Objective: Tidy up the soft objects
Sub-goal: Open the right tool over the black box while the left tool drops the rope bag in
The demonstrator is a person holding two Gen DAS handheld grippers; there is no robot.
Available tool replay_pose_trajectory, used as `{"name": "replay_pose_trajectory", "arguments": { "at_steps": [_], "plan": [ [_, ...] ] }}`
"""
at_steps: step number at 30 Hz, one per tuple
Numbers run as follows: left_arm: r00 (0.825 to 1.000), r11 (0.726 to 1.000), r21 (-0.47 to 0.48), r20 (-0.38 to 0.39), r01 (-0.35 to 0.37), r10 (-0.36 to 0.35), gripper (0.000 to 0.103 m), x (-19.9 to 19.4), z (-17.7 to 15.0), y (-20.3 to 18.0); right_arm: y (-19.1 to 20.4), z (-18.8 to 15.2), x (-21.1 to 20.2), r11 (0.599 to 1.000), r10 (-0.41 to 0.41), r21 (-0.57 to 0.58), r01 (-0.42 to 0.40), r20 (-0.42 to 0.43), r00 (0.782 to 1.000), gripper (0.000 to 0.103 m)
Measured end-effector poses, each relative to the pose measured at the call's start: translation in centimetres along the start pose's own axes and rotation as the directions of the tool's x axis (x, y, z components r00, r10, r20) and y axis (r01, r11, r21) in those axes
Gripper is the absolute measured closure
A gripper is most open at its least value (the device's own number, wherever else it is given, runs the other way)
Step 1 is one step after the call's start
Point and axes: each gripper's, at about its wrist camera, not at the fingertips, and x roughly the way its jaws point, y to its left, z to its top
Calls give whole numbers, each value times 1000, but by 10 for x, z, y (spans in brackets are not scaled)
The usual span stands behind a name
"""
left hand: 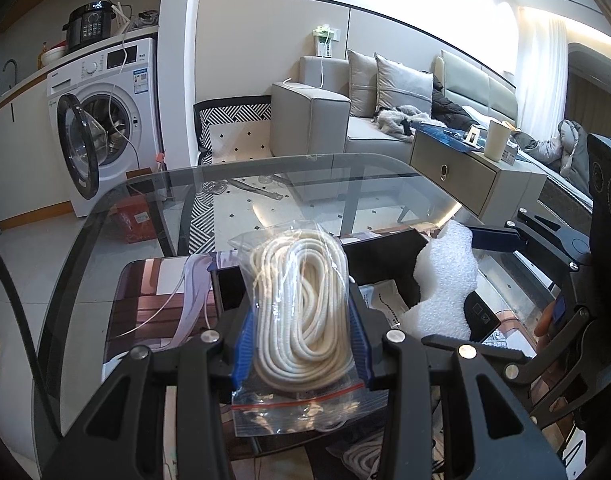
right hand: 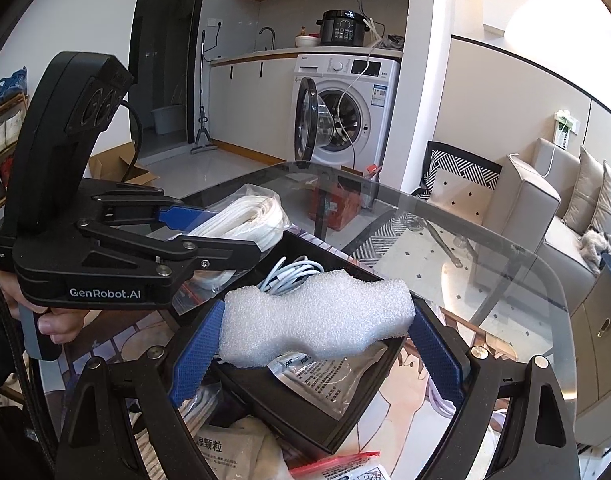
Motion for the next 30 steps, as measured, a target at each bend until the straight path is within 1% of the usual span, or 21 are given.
{"name": "replay_pose_trajectory", "arguments": {
  "at_steps": [20,23,26,29,30],
  "plan": [
    [999,1000,15,-34,19,-19,64,21,-1,-2,-5,-3,16,1000,-18,-14,18,-31,999,11],
    [999,1000,15,-42,20,-20,63,22,-1,-3,-5,-2,18,999,-29,-20,29,-32,999,9],
    [999,1000,20,-45,12,-12,63,22,-2,-4,-5,-1,18,999,-41,-23,41,-26,999,5],
    [999,1000,30,-52,3,-1,60,21,-2,-7,-7,-3,14,998,-53,-20,53,-22,998,2],
    [999,999,33,-51,1,1,57,20,-2,-8,-8,-4,12,998,-57,-18,57,-19,998,2]
  ]
}}
